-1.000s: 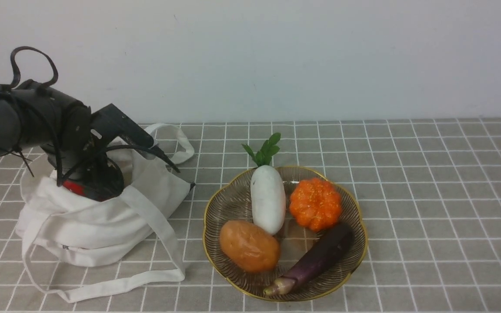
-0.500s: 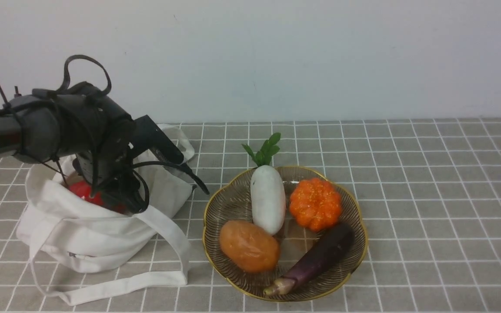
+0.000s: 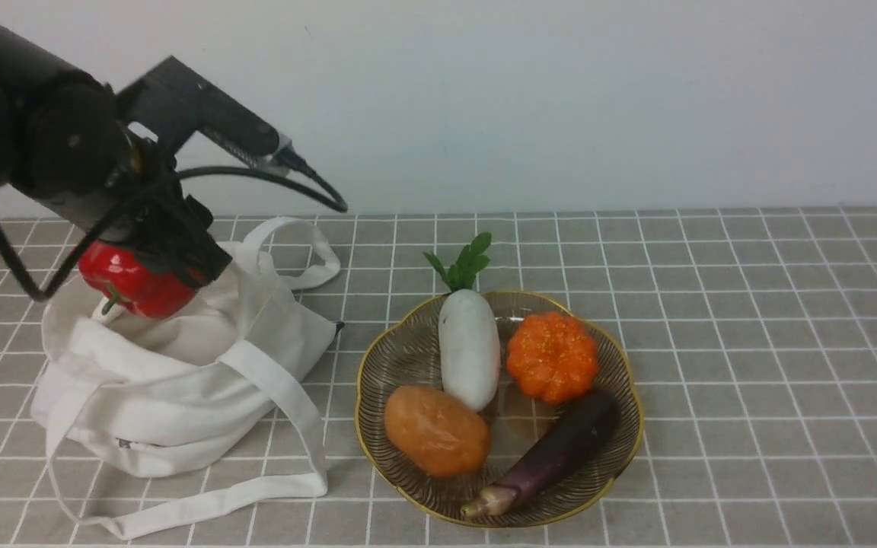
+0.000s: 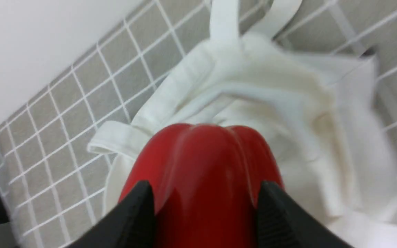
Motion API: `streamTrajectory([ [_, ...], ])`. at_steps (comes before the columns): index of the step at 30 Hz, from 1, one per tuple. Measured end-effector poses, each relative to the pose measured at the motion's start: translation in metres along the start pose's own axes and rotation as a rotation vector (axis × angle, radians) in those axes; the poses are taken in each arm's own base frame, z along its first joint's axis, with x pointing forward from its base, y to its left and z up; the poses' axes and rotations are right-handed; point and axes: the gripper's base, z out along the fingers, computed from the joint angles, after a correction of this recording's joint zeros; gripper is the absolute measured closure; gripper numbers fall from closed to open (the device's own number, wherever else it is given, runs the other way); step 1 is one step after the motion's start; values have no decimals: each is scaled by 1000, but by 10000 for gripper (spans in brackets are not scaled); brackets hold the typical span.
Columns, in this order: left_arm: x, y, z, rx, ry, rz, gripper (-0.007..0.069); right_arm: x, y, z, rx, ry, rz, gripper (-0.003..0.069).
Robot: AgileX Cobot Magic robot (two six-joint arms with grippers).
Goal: Take vegetables from bag on grey coffee tablecloth place on plate.
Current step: 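Take the red bell pepper out of the bag and place it on the plate with the left gripper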
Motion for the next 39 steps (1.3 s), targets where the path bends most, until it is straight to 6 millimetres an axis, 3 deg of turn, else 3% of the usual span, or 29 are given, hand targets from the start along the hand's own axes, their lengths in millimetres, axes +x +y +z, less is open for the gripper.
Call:
streamTrajectory([
  [2, -3, -6, -20, 74, -60, -71, 281, 0, 0, 0, 0, 0, 0, 678],
  [5, -8, -24, -32, 196, -106, -108, 281, 0, 0, 0, 0, 0, 0, 678],
  [9, -17, -65, -38, 419, -141, -91, 281, 0, 0, 0, 0, 0, 0, 678],
  [12, -22, -83, -36, 514, -149, -95, 281, 0, 0, 0, 0, 0, 0, 678],
  [14, -30, -106, -21, 630, -142, -156, 281, 0, 0, 0, 0, 0, 0, 678],
  [18, -35, -120, -3, 685, -131, -207, 281, 0, 0, 0, 0, 0, 0, 678],
  [20, -37, -130, 17, 708, -128, -225, 281, 0, 0, 0, 0, 0, 0, 678],
  [23, -38, -138, 35, 720, -130, -234, 281, 0, 0, 0, 0, 0, 0, 678],
  [29, -40, -145, 53, 739, -140, -282, 274, 0, 0, 0, 0, 0, 0, 678],
  [33, -40, -147, 55, 749, -139, -292, 185, 0, 0, 0, 0, 0, 0, 678],
  [35, -41, -147, 55, 749, -142, -293, 94, 0, 0, 0, 0, 0, 0, 678],
  [39, -41, -147, 54, 748, -150, -279, 17, 0, 0, 0, 0, 0, 0, 678],
])
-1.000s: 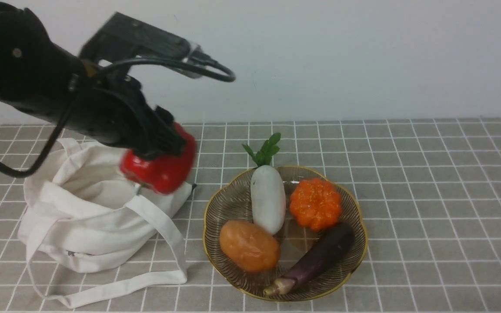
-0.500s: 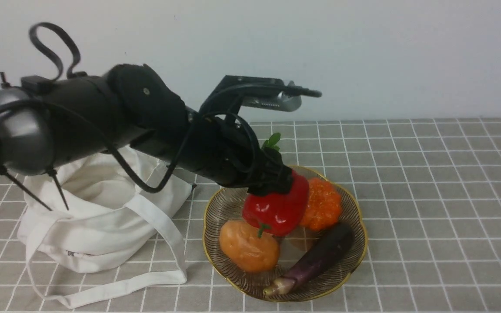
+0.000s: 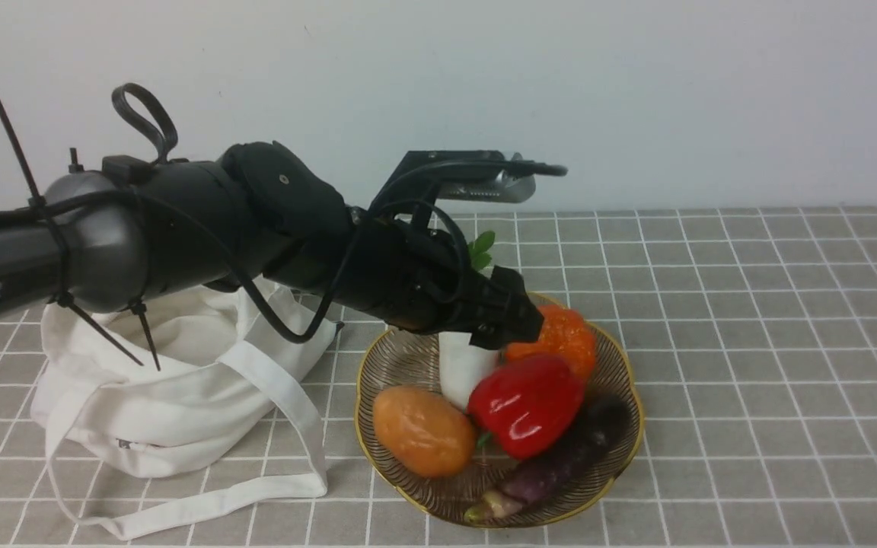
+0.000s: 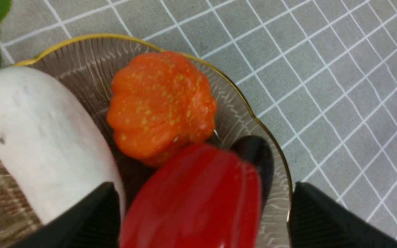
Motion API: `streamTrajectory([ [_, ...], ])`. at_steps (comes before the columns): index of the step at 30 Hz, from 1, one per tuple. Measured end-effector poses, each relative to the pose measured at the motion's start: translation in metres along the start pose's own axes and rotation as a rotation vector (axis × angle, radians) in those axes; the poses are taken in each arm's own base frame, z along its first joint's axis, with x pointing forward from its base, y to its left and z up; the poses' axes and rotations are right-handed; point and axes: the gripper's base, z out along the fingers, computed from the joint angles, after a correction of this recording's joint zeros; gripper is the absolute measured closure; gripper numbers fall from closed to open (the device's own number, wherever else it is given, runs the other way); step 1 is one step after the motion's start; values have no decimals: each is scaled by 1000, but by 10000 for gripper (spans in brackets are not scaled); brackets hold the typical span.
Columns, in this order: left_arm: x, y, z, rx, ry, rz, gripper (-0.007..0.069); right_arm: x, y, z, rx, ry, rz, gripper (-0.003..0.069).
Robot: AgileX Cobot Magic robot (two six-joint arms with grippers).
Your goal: Take vegetables from bag on grey coffee tablecloth place on plate.
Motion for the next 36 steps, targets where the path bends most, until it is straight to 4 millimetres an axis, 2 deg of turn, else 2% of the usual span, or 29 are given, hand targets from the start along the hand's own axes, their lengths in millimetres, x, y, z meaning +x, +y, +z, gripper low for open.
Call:
streamTrajectory([
  [3, -2, -2, -5, 2, -13, 14, 34, 0, 0, 0, 0, 0, 0, 678],
  [4, -5, -5, -13, 1, -33, 24, 68, 0, 0, 0, 0, 0, 0, 678],
  [5, -9, -8, -25, -1, -59, 37, 133, 0, 0, 0, 0, 0, 0, 678],
  [6, -11, -9, -29, 1, -69, 43, 145, 0, 0, 0, 0, 0, 0, 678],
  [7, -18, -15, -51, -12, -117, 86, 273, 0, 0, 0, 0, 0, 0, 678],
  [8, -18, -16, -54, -12, -125, 88, 273, 0, 0, 0, 0, 0, 0, 678],
  [9, -24, -26, -84, -30, -180, 158, 435, 0, 0, 0, 0, 0, 0, 678],
  [11, -25, -32, -101, -42, -204, 204, 512, 0, 0, 0, 0, 0, 0, 678],
  [12, -25, -40, -125, -65, -232, 270, 582, 0, 0, 0, 0, 0, 0, 678],
  [13, -23, -51, -149, -78, -265, 308, 607, 0, 0, 0, 0, 0, 0, 678],
  [14, -23, -52, -153, -79, -268, 313, 610, 0, 0, 0, 0, 0, 0, 678],
  [15, -17, -62, -179, -97, -296, 332, 624, 0, 0, 0, 0, 0, 0, 678],
  [16, -17, -64, -182, -97, -305, 335, 624, 0, 0, 0, 0, 0, 0, 678],
  [17, -9, -74, -211, -122, -339, 344, 629, 0, 0, 0, 0, 0, 0, 678],
  [19, 1, -83, -239, -154, -381, 353, 629, 0, 0, 0, 0, 0, 0, 678],
  [20, 2, -84, -242, -158, -386, 354, 629, 0, 0, 0, 0, 0, 0, 678],
  [21, 13, -92, -268, -188, -438, 358, 629, 0, 0, 0, 0, 0, 0, 678],
  [22, 13, -92, -268, -192, -435, 355, 629, 0, 0, 0, 0, 0, 0, 678],
  [23, 24, -97, -290, -226, -480, 353, 629, 0, 0, 0, 0, 0, 0, 678],
  [24, 25, -98, -292, -224, -485, 348, 629, 0, 0, 0, 0, 0, 0, 678],
  [25, 32, -101, -305, -244, -513, 336, 629, 0, 0, 0, 0, 0, 0, 678],
  [28, 49, -106, -326, -258, -541, 303, 629, 0, 0, 0, 0, 0, 0, 678],
  [31, 60, -110, -335, -253, -534, 294, 629, 0, 0, 0, 0, 0, 0, 678],
  [32, 71, -113, -344, -250, -532, 296, 629, 0, 0, 0, 0, 0, 0, 678],
  [36, 84, -118, -359, -251, -570, 322, 629, 0, 0, 0, 0, 0, 0, 678],
])
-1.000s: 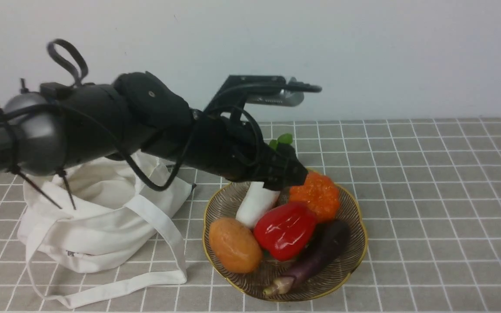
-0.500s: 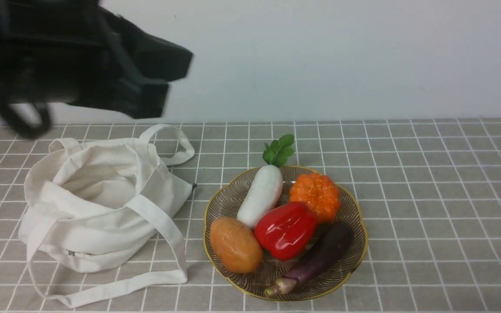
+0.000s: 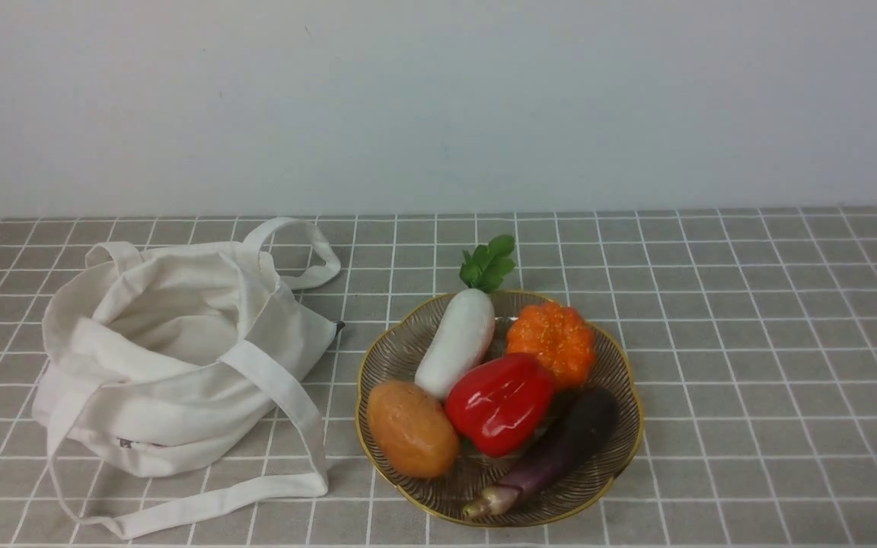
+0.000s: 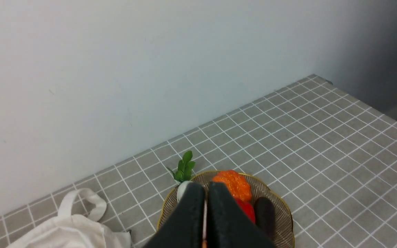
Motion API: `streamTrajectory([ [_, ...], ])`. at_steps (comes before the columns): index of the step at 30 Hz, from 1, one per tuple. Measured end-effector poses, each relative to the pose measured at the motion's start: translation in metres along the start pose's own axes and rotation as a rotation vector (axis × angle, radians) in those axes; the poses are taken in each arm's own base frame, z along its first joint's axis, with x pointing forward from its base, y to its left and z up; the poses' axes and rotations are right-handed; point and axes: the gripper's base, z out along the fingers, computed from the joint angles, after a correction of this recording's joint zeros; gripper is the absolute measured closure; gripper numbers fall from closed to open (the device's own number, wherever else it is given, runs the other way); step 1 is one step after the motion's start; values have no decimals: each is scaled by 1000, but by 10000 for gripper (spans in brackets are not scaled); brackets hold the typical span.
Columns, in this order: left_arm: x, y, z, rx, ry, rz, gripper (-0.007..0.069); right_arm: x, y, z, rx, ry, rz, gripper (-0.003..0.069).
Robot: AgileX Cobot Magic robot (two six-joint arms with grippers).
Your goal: Take vegetables from bag on grey coffee tablecloth place on plate.
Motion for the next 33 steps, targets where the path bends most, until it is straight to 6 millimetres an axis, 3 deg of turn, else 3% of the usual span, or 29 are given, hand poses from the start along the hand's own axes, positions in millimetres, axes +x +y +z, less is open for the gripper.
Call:
streamTrajectory([
  [11, 5, -1, -53, -92, -152, 82, 629, 0, 0, 0, 0, 0, 0, 678],
  [17, 19, 3, -57, -147, -151, 118, 629, 0, 0, 0, 0, 0, 0, 678],
  [19, 46, 8, -45, -185, -132, 127, 629, 0, 0, 0, 0, 0, 0, 678],
  [20, 46, 8, -47, -190, -144, 127, 629, 0, 0, 0, 0, 0, 0, 678],
  [24, 96, 13, -33, -300, -179, 75, 629, 0, 0, 0, 0, 0, 0, 678],
  [29, 186, 23, -5, -506, -183, 29, 629, 0, 0, 0, 0, 0, 0, 678],
  [30, 189, 23, -5, -516, -186, 26, 629, 0, 0, 0, 0, 0, 0, 678],
  [33, 233, 28, 12, -544, -117, -16, 629, 0, 0, 0, 0, 0, 0, 678],
])
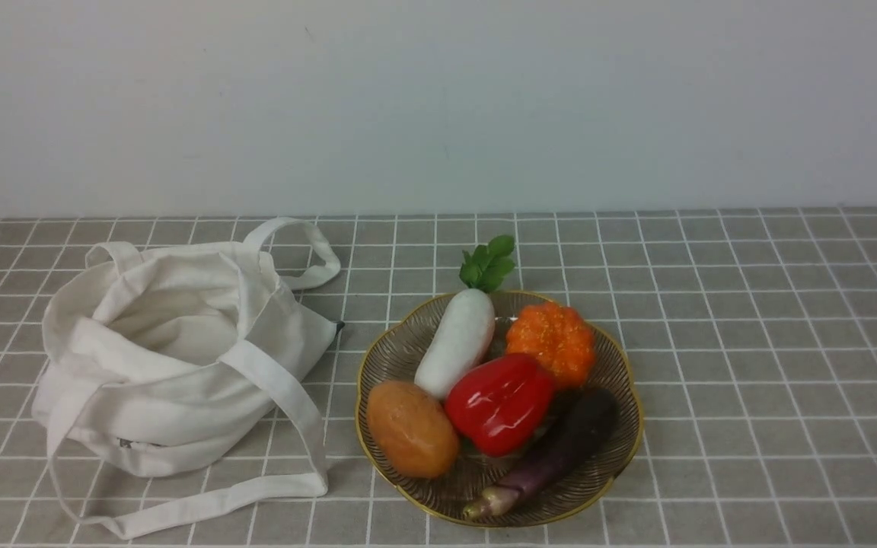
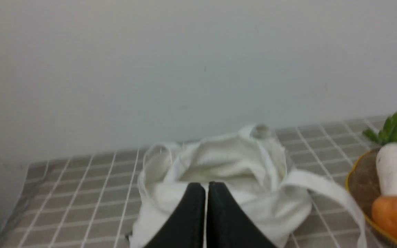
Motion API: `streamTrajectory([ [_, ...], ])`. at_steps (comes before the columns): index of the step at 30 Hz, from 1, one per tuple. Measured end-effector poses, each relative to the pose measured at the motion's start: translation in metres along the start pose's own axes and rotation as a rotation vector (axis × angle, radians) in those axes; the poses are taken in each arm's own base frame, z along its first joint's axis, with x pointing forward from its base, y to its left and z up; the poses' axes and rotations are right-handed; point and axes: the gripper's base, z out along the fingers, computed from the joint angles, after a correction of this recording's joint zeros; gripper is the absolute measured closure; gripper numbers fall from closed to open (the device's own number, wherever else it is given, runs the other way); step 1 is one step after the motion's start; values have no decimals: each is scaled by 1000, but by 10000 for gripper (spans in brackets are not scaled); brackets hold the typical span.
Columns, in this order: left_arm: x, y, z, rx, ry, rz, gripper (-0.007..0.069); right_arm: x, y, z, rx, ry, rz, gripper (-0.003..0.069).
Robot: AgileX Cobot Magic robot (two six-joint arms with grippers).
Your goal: Take vegetables from bag on grey coffee tablecloth place on plate.
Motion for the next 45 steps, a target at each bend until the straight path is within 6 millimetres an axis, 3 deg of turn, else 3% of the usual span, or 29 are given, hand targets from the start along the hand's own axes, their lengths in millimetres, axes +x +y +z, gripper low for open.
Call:
streamTrajectory([
  [1, 3, 0, 1, 0, 8, -3, 629, 0, 0, 0, 0, 0, 0, 678],
  [3, 35, -3, 11, 7, 103, -12, 629, 0, 0, 0, 0, 0, 0, 678],
  [9, 72, -5, 20, 14, 194, -18, 629, 0, 0, 0, 0, 0, 0, 678],
  [45, 72, -5, 21, 14, 193, -18, 629, 0, 0, 0, 0, 0, 0, 678],
])
